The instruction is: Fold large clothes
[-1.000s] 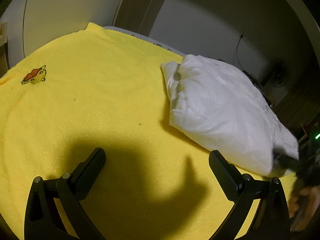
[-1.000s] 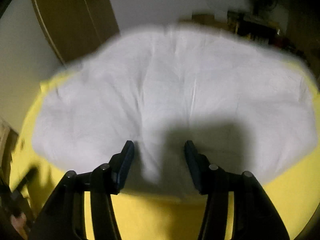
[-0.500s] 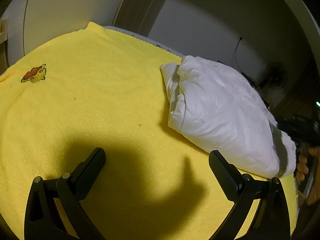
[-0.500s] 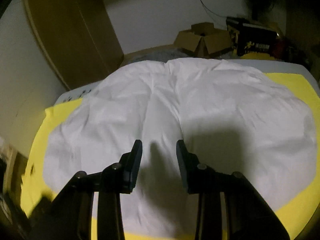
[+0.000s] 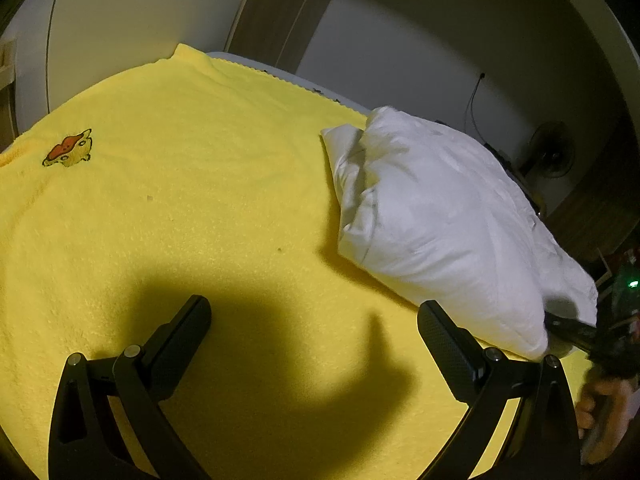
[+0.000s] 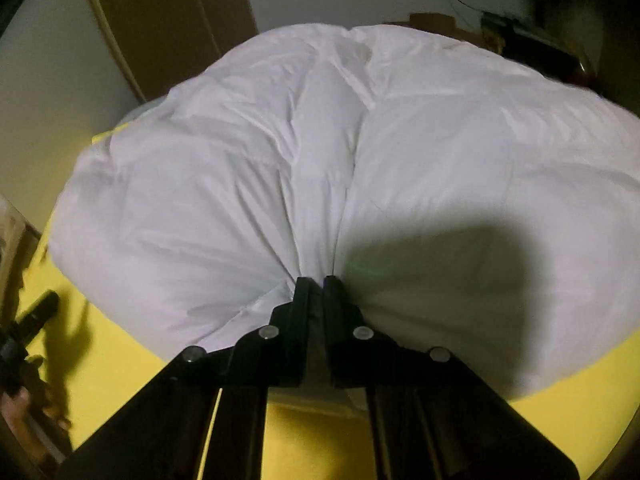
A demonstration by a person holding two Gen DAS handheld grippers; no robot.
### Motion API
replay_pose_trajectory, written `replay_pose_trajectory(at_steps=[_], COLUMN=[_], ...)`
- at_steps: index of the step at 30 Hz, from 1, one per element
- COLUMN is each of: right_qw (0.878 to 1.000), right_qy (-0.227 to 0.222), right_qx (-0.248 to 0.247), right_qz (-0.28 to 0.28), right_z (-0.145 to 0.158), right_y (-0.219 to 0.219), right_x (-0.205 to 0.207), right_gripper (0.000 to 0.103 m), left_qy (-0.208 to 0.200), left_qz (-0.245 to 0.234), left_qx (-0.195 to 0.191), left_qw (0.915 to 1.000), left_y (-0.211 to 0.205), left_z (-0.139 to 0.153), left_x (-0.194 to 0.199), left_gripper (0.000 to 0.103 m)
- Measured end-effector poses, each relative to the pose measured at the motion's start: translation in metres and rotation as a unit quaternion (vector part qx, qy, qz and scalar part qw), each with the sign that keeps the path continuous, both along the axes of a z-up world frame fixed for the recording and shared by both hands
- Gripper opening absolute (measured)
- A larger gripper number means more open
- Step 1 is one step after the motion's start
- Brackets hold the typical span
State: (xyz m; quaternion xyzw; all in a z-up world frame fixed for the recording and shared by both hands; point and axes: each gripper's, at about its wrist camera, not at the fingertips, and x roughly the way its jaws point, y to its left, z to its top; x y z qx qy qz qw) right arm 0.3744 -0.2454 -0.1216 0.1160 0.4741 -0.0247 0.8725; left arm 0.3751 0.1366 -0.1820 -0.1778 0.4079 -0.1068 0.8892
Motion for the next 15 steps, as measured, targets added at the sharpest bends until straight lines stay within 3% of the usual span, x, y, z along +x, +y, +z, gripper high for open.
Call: replay_pose_trajectory(at_steps=[1, 3, 4, 6, 9, 10, 13, 15], right_qw=[1.000, 0.999, 0.999, 0.997, 1.000, 1.000, 0.998, 0.998], right_qy=[-0.007, -0.040, -0.019, -0.030, 0.009, 0.008, -0.062, -0.054], right_qx=[0.014, -0.015, -0.040, -0.063, -0.026, -0.005, -0.015, 0.008], right_qz=[-0.022, -0.009, 0.006, 0.015, 0.003, 0.003, 0.002, -0.018], right_z=[0.009, 0.014, -0.002, -0.011, 0.003, 0.016, 0.070, 0.085], right_y=[-0.002, 0.011, 0.021, 0.025, 0.017, 0.014, 0.015, 0.003], right_x=[-0.009, -0.026, -0.026, -0.027, -0.021, -0.015, 0.014, 0.062], right_gripper=[0.000, 0.000, 0.000, 0.000, 0.000, 0.000, 0.000, 0.000], left_qy=[-0.001, -0.003, -0.003, -0.002, -0.002, -0.002, 0.000, 0.002], left_qz=[0.000, 0.000, 0.000, 0.000, 0.000, -0.001, -0.001, -0.001], left_qx=[-0.004, -0.012, -0.012, -0.009, -0.010, -0.011, -0.002, 0.008], left_qw=[1.0000, 0.9999, 0.9999, 1.0000, 0.9999, 0.9999, 1.0000, 1.0000], left_y=[0.001, 0.003, 0.003, 0.003, 0.004, 0.004, 0.001, -0.002], left_z=[0.000, 0.000, -0.001, 0.000, -0.001, -0.001, -0.001, 0.000], left_x=[0.000, -0.001, 0.000, 0.001, 0.001, 0.001, 0.002, 0.002], left_gripper=[0.102, 0.102, 0.102, 0.102, 0.102, 0.102, 0.102, 0.102])
